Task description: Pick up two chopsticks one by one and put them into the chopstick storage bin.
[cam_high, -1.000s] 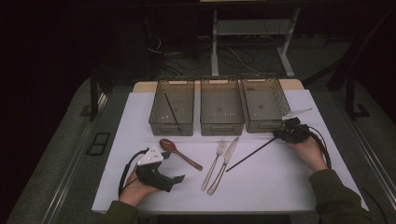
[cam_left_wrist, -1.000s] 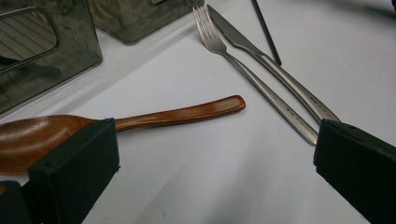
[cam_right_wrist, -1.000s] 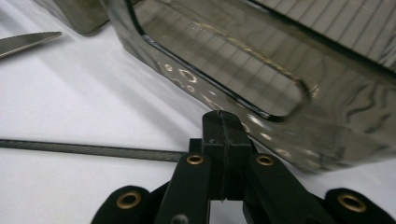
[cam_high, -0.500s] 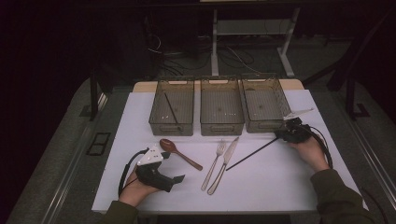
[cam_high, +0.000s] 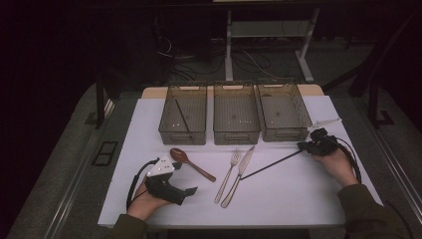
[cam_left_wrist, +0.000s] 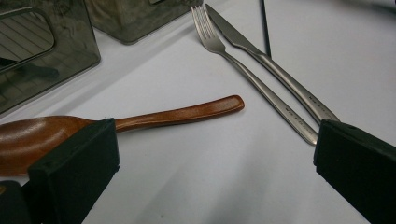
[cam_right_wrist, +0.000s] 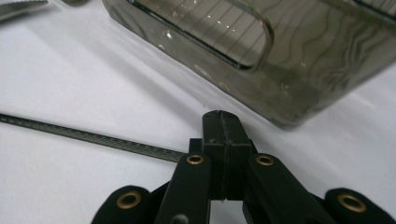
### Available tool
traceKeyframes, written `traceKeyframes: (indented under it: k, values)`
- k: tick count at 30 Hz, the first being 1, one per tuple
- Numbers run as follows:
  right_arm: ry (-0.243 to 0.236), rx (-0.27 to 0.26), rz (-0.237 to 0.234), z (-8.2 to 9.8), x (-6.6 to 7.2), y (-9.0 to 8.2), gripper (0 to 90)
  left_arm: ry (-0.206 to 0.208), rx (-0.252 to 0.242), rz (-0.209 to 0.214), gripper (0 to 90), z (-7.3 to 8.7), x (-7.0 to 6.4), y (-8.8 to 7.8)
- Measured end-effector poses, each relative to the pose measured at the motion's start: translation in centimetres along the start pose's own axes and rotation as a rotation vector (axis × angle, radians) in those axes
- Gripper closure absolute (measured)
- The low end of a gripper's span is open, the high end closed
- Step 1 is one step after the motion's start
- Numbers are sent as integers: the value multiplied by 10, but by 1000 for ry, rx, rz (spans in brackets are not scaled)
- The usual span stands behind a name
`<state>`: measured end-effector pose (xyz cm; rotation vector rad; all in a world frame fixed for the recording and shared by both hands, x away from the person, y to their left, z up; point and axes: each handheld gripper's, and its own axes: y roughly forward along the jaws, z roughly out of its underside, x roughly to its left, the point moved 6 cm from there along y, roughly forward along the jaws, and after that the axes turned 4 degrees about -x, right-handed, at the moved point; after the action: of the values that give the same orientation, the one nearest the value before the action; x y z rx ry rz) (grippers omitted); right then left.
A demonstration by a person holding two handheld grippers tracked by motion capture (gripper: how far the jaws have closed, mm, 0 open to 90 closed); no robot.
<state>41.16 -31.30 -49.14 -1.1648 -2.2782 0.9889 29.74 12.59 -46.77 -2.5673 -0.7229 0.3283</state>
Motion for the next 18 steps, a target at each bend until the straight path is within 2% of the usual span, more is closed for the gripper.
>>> traceKeyframes:
  k: [18]
  values:
    - [1, 12, -11, 15, 0, -13, 892, 2, 3, 2, 0, 0, -1, 1]
